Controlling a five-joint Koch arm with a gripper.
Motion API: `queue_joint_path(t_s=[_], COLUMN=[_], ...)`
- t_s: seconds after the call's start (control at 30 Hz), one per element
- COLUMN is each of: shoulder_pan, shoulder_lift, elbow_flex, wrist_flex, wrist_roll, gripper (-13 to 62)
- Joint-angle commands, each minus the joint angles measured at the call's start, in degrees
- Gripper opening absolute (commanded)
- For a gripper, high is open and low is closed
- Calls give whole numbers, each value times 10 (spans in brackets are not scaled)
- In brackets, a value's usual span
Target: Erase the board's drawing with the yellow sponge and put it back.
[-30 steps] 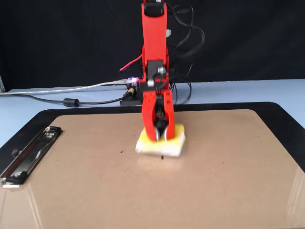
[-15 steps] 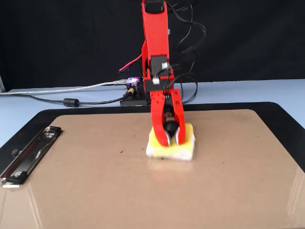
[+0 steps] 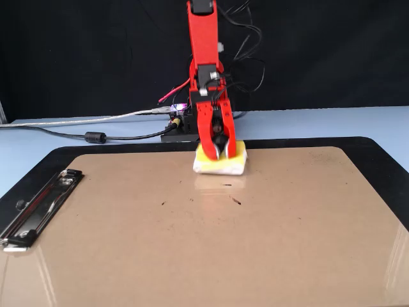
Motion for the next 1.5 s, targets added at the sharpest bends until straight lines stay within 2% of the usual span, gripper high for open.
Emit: queue_joint_path(t_s=[0.0, 0.1, 0.27, 0.4, 0.5, 0.67, 0.73, 0.8, 0.9, 1.07, 1.13, 1.2, 1.3, 1.47], shoulder_pan=[-7, -7, -10, -13, -14, -56, -69, -70, -70, -56, -41, -26, 3, 155], shoulder_lift=[17, -86, -403, -538, -523, -339, -264, -240, -313, -594, -628, -599, -476, -332], elbow_flex=[20, -96, -366, -475, -405, -169, -101, -90, -151, -447, -497, -451, -318, -171], wrist_flex=[6, 31, 11, -48, -97, -165, -164, -163, -163, -166, -164, -166, -165, -165], wrist_roll=[-11, -12, -16, -16, -16, -17, -18, -18, -18, -17, -14, -13, -11, 2], gripper=[-80, -80, -80, -80, -80, -80, -80, -80, -80, -80, -80, -80, -80, -80])
